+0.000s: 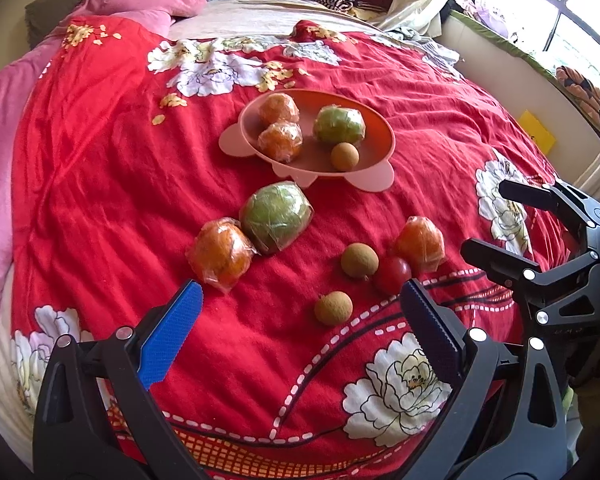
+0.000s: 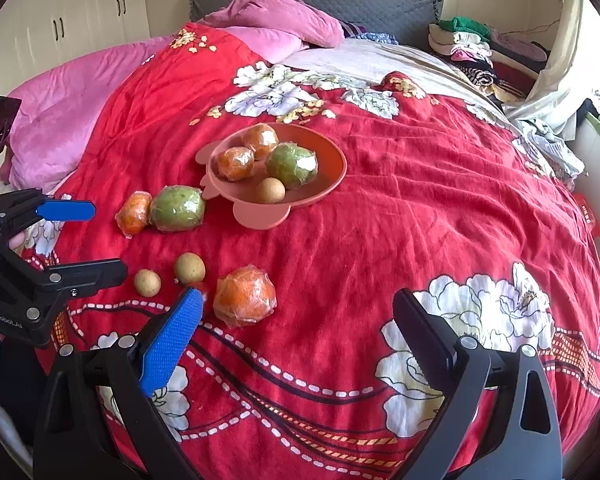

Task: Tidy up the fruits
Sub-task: 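Grasp a brown kiwi with the left gripper while the right gripper grasps a wrapped orange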

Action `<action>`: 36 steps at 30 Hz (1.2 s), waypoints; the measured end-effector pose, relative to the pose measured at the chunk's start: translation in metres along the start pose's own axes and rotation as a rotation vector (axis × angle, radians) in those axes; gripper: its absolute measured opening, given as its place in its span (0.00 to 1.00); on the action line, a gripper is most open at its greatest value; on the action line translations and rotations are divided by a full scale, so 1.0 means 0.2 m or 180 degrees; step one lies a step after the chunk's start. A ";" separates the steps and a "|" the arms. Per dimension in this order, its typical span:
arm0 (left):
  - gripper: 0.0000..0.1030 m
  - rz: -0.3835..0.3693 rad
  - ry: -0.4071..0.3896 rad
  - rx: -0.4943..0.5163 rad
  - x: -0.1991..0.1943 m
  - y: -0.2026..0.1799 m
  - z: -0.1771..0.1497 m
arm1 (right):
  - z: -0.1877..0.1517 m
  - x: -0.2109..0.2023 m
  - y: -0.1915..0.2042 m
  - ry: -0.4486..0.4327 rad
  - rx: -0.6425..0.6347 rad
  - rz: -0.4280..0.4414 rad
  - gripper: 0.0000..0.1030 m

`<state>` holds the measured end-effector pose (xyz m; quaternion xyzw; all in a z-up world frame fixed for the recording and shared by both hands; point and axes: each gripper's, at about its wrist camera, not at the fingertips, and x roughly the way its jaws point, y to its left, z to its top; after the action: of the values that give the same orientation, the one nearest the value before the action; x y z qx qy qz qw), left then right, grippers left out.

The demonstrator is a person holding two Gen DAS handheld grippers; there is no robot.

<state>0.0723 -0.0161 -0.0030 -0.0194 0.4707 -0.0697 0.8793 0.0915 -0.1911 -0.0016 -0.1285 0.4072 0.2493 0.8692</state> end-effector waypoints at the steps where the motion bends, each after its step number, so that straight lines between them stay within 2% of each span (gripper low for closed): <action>1: 0.90 -0.0010 0.0004 0.0009 0.00 0.00 -0.01 | -0.01 0.00 0.00 0.0015 -0.0004 0.0002 0.93; 6: 0.81 -0.0041 0.0038 0.0036 0.03 -0.01 -0.02 | -0.03 0.03 0.00 0.0075 -0.0013 0.0029 0.93; 10: 0.66 -0.0107 0.0105 0.0078 0.07 -0.03 -0.04 | -0.05 0.06 0.01 0.0119 -0.0074 0.0049 0.91; 12: 0.60 -0.0155 0.0153 0.0099 0.10 -0.04 -0.05 | -0.05 0.08 0.03 0.0146 -0.0115 0.0094 0.84; 13: 0.58 -0.0177 0.0170 0.0110 0.11 -0.04 -0.05 | -0.05 0.10 0.03 0.0165 -0.0141 0.0109 0.76; 17: 0.46 -0.0267 0.0266 0.0146 0.16 -0.06 -0.07 | -0.04 0.14 0.06 0.0212 -0.0190 0.0279 0.59; 20: 0.38 -0.0306 0.0299 0.0155 0.18 -0.06 -0.08 | -0.03 0.16 0.07 0.0233 -0.0217 0.0374 0.54; 27: 0.31 -0.0367 0.0331 0.0127 0.21 -0.04 -0.06 | 0.00 0.21 0.10 0.0250 -0.0272 0.0487 0.45; 36: 0.22 -0.0402 0.0342 0.0171 0.21 -0.06 -0.07 | 0.01 0.26 0.09 0.0287 -0.0248 0.0500 0.39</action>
<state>0.0830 -0.0328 -0.0451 -0.0218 0.5130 -0.1386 0.8468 0.1122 -0.1576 -0.0409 -0.1411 0.4447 0.3263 0.8221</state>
